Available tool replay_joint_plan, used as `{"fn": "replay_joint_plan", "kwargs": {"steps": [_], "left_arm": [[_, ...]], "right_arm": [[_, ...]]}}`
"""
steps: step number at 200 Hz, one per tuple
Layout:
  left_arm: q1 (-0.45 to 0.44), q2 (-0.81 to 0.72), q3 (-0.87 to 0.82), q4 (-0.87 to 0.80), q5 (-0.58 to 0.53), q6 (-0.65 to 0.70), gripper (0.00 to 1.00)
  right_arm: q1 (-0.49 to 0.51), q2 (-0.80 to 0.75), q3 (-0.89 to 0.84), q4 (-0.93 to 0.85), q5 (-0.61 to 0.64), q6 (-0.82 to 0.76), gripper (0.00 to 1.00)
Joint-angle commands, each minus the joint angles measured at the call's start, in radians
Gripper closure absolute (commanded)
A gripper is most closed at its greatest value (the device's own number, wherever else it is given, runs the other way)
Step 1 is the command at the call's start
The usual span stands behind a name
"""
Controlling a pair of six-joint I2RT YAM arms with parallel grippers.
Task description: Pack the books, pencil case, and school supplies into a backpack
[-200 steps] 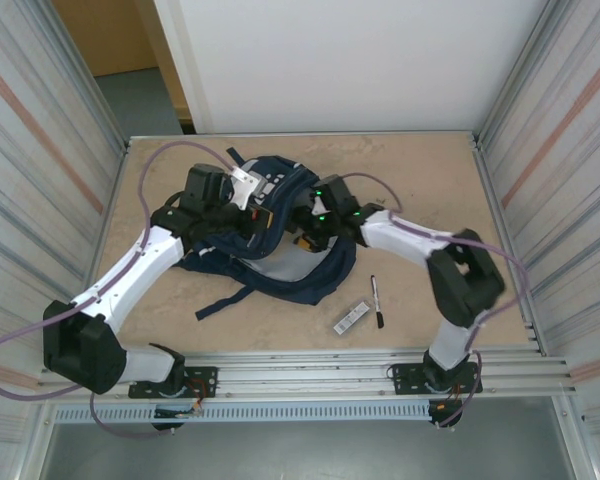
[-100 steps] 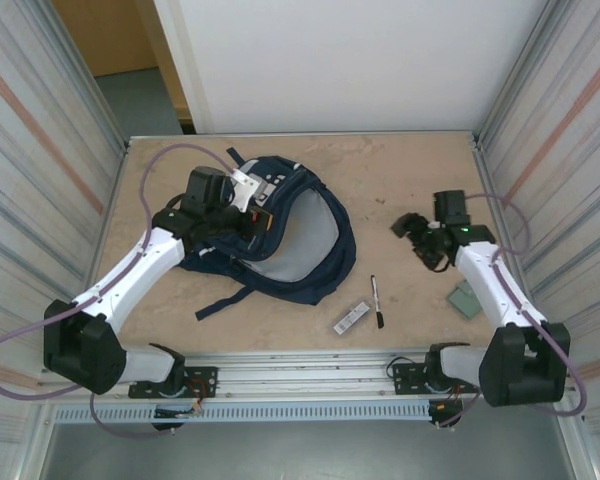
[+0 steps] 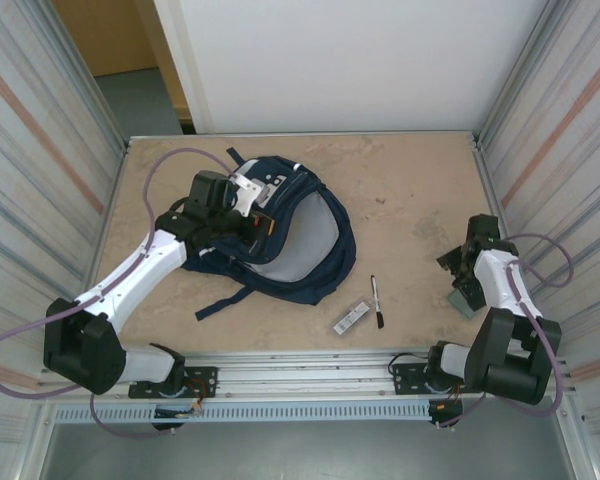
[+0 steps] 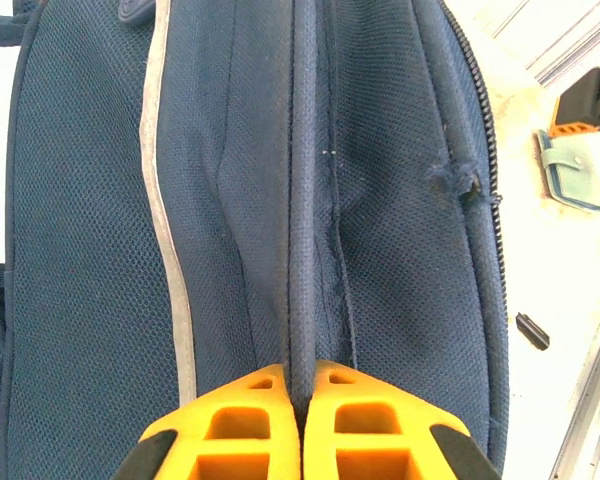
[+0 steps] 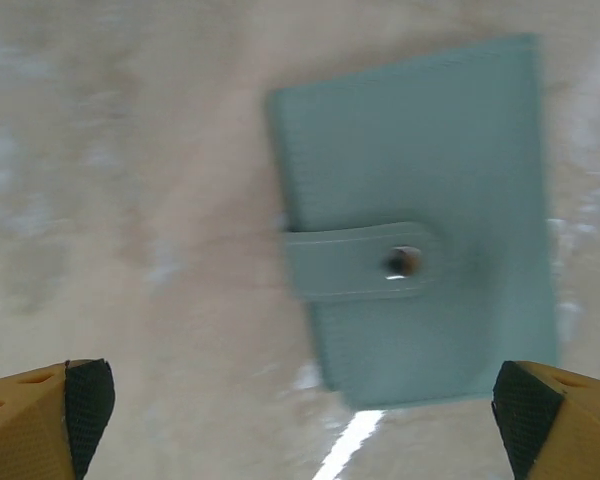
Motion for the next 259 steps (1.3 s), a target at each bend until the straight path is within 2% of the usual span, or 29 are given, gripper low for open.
{"fn": "replay_joint_plan", "kwargs": {"steps": [1,16,31,39,60,78,100,111,124,147,165,175,187,200,219,241,259], "left_arm": [[-0.011,0.005,0.009,-0.001,0.013,0.012,1.0],[-0.02,0.017,0.01,0.0,0.013,0.011,1.0],[-0.027,0.029,0.018,-0.001,0.012,0.005,1.0],[-0.031,0.035,0.023,-0.005,0.014,0.004,1.0],[-0.043,0.037,0.027,-0.013,0.007,0.008,1.0],[-0.043,0.034,0.029,-0.025,0.003,0.008,1.0],[-0.043,0.02,0.025,-0.035,-0.002,0.015,1.0],[-0.043,0.014,0.019,-0.035,-0.008,0.017,1.0],[-0.043,0.009,0.016,-0.035,-0.008,0.018,1.0],[-0.042,0.006,0.011,-0.041,-0.008,0.023,1.0],[-0.043,0.008,0.006,-0.04,-0.01,0.026,1.0],[-0.042,0.012,0.009,-0.04,-0.009,0.029,1.0],[-0.043,0.018,0.014,-0.041,-0.005,0.027,1.0],[-0.043,0.021,0.017,-0.038,0.0,0.024,1.0],[-0.044,0.021,0.017,-0.03,0.012,0.017,1.0],[-0.048,0.015,0.022,-0.026,0.012,0.028,1.0],[-0.049,0.004,0.034,-0.033,0.014,0.042,1.0]], "right_arm": [[-0.014,-0.021,-0.057,0.02,0.102,0.027,0.01],[0.001,-0.014,-0.067,0.066,0.029,-0.013,0.06],[0.042,-0.008,-0.086,0.123,-0.035,-0.024,0.19],[0.062,0.003,-0.093,0.152,-0.073,-0.035,0.22],[0.111,0.04,-0.079,0.161,-0.064,-0.04,0.33],[0.081,0.048,-0.098,0.184,-0.086,-0.028,0.43],[-0.001,0.094,-0.135,0.265,-0.196,-0.026,0.55],[-0.018,0.133,-0.145,0.302,-0.28,-0.027,0.56],[0.007,0.16,-0.144,0.321,-0.298,-0.035,0.57],[0.064,0.158,-0.13,0.338,-0.35,-0.061,0.55],[0.155,0.139,-0.068,0.297,-0.389,-0.094,0.52],[0.207,0.114,-0.039,0.25,-0.342,-0.091,0.46],[0.217,0.066,-0.011,0.187,-0.246,-0.054,0.32],[0.151,0.002,-0.011,0.123,-0.141,0.019,0.2],[-0.028,-0.083,-0.062,0.103,-0.07,0.079,0.07],[-0.208,-0.151,-0.119,0.136,-0.024,0.064,0.04],[-0.278,-0.168,-0.155,0.166,-0.033,0.072,0.03]]}}
